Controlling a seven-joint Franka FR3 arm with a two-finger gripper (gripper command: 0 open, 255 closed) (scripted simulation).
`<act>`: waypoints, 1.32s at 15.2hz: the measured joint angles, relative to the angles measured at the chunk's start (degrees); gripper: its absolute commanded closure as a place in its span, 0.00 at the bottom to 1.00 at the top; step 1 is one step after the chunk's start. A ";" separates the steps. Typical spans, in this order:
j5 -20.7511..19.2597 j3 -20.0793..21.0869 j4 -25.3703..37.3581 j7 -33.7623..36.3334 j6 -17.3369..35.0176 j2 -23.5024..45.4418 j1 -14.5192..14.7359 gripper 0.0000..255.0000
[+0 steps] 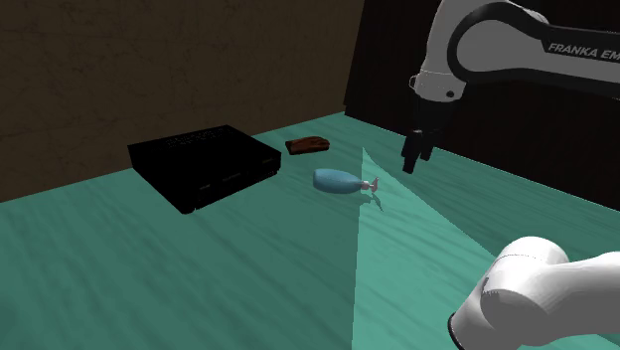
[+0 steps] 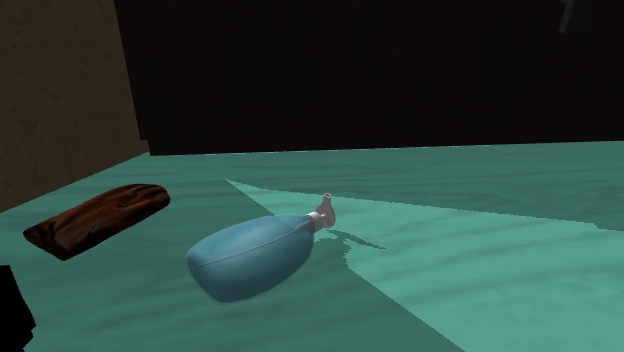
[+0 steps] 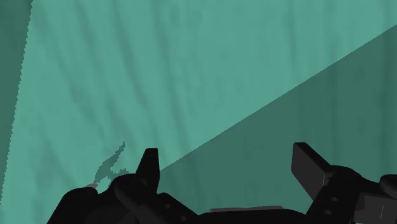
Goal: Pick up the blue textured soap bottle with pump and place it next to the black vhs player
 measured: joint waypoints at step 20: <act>-9.38 -17.75 -5.69 -23.22 35.98 22.46 -0.29 0.00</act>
